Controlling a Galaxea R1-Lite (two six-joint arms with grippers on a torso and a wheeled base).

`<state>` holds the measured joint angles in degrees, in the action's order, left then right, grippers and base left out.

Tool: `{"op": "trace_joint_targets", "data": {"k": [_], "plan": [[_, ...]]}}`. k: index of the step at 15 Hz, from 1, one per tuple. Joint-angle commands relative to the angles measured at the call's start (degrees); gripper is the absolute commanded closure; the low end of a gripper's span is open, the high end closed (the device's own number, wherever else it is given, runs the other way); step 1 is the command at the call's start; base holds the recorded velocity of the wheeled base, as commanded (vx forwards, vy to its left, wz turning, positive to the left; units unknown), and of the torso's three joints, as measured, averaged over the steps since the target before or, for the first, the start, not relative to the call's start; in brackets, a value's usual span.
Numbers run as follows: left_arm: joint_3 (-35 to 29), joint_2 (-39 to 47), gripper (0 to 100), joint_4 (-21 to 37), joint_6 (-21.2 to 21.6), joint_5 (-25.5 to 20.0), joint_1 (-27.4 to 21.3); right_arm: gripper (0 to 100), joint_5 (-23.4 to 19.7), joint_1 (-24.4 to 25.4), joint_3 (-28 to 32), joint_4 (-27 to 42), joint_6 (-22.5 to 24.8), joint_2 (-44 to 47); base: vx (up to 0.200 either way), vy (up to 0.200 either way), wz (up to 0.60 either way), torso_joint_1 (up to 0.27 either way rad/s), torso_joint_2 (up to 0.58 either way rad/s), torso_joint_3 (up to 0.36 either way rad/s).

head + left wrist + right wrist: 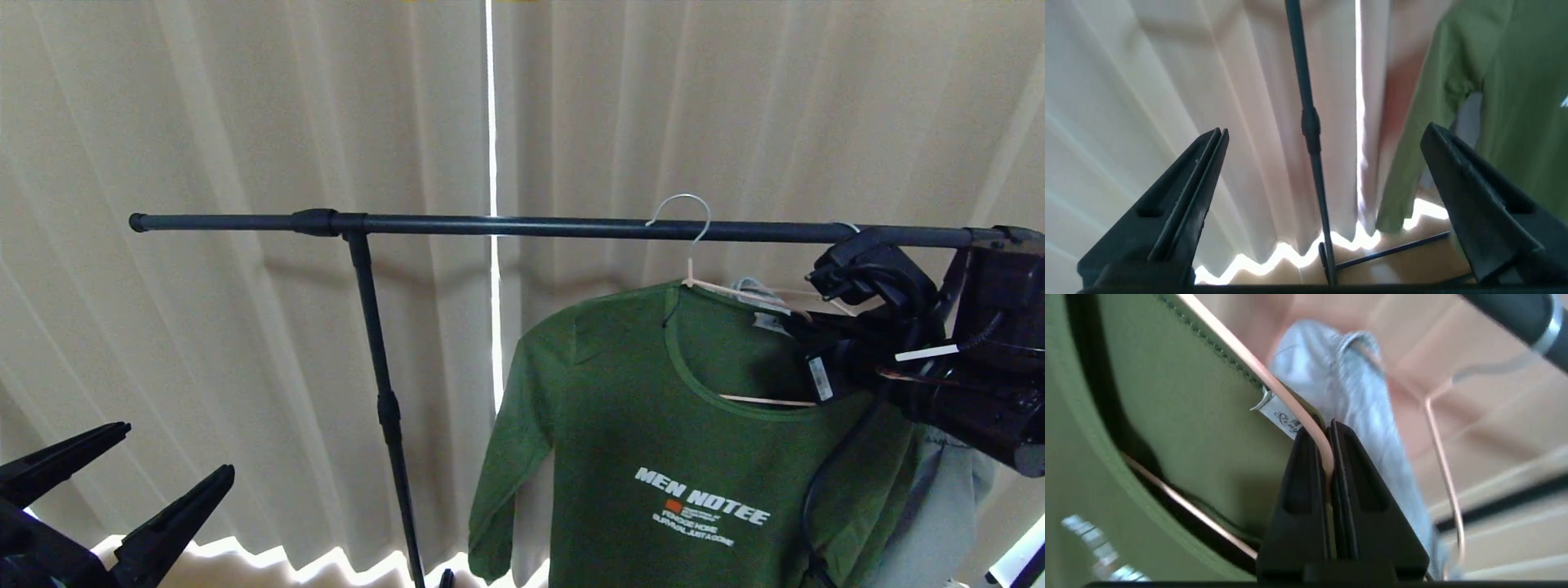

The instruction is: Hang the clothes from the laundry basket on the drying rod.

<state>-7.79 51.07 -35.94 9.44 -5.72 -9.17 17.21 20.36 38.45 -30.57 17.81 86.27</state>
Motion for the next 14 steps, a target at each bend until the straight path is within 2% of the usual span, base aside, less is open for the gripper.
{"op": "trace_joint_targets", "data": {"k": [1,5,6,14], "plan": [[0.14,0.09,0,-0.01,0.06,0.0,-0.06,100,2.56,-0.67,2.6,-0.01,0.03,2.76,0.0,0.0,0.0,0.0,0.0,0.0],[0.23,0.26,0,-0.01,-0.03,0.0,-0.15,100,8.01,-0.67,7.08,1.48,0.03,5.84,0.0,0.0,0.0,0.0,0.0,0.0],[0.23,0.26,0,-0.01,-0.03,0.0,-0.15,100,9.51,-0.23,9.01,4.38,0.03,6.54,0.0,0.0,0.0,0.0,0.0,0.0],[0.32,0.26,0,-0.01,0.06,0.0,-0.24,100,11.62,4.51,11.21,5.96,0.12,11.46,0.0,0.0,0.0,0.0,0.0,0.0]]}}
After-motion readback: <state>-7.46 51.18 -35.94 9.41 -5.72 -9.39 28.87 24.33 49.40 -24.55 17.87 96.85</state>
